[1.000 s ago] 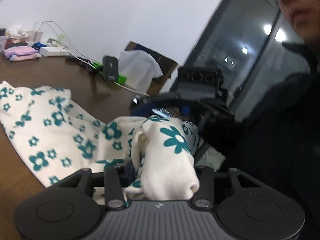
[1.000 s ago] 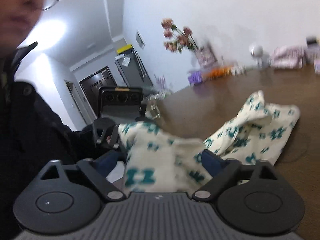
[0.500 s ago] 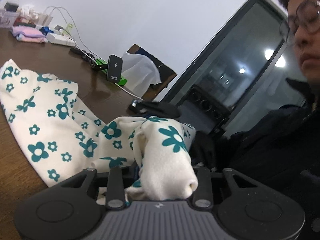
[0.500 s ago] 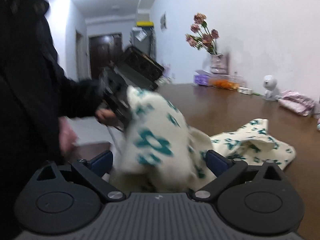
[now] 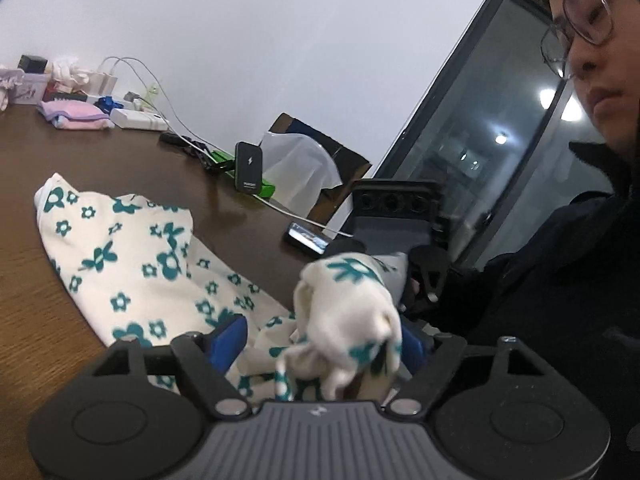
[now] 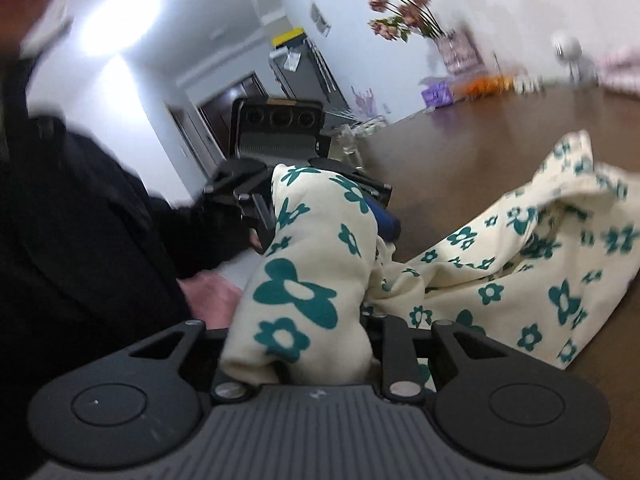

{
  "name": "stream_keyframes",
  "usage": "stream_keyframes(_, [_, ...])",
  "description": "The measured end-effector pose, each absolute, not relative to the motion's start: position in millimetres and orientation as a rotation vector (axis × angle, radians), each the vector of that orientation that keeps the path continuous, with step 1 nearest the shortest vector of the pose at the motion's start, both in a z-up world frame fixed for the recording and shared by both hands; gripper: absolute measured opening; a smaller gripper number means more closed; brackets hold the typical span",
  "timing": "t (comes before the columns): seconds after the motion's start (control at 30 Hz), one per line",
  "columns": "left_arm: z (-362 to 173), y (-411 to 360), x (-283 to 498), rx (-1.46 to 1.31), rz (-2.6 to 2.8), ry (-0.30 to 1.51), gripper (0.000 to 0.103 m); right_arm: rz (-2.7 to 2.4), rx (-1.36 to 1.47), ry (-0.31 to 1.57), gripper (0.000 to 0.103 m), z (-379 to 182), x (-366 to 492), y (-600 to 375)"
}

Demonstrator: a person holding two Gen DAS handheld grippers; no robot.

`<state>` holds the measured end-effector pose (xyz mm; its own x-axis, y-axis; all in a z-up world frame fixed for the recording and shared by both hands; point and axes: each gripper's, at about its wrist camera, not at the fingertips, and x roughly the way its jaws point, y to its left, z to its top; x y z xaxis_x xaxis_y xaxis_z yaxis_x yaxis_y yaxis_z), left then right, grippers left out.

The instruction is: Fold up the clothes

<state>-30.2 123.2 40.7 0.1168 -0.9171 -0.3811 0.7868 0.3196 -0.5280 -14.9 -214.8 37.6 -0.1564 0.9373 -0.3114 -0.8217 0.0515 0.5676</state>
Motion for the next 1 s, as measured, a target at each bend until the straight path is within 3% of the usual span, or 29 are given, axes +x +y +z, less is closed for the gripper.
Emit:
stream_keyframes(0.07, [37.4, 122.0, -23.1, -0.239, -1.236, 0.768, 0.063, 1.557, 0.303, 0.852, 0.024, 32.9, 0.8, -214.4])
stream_keyframes(0.2, [31.8, 125.1, -11.2, -0.268, -1.15, 0.817, 0.063, 1.487, 0.46, 1.032, 0.025, 17.9, 31.9, -210.8])
stream_keyframes(0.37, [26.6, 125.9, -2.8, -0.272, -0.975, 0.855, 0.064, 1.307, 0.536, 1.131, 0.045, 11.2, 49.0, -213.5])
stream_keyframes(0.43, [25.5, 126.2, 1.6, -0.301, -0.926, 0.883, 0.067, 1.244, 0.487, 1.077, 0.06, 22.8, 42.7, -216.9])
stream_keyframes(0.67, [36.6, 123.0, 0.9, -0.266, -0.815, 0.844, 0.069, 0.962, 0.523, 0.917, 0.061, 36.7, 25.3, -246.4])
stream_keyframes(0.7, [35.7, 122.0, -0.5, -0.274, -0.791, 0.846, 0.064, 0.927, 0.526, 0.902, 0.057, 35.7, 24.1, -246.7])
stream_keyframes(0.73, [34.8, 121.0, -1.9, -0.281, -0.767, 0.849, 0.056, 0.895, 0.515, 0.891, 0.04, 34.7, 23.4, -244.6])
stream_keyframes(0.77, [33.7, 120.3, -3.4, -0.29, -0.742, 0.851, 0.054, 0.87, 0.501, 0.879, 0.033, 33.4, 22.6, -241.7])
stream_keyframes(0.83, [31.5, 121.1, -7.9, -0.304, -0.695, 0.844, 0.054, 0.819, 0.427, 0.853, 0.03, 32.2, 18.3, -232.2])
stream_keyframes(0.9, [30.2, 120.7, -12.8, -0.309, -0.653, 0.83, 0.057, 0.769, 0.324, 0.824, 0.032, 32.1, 11.8, -221.0])
stream_keyframes(1.0, [38.2, 126.7, -21.2, -0.315, -0.572, 0.773, 0.063, 0.707, 0.243, 0.784, 0.054, 33.6, 4.0, -220.3])
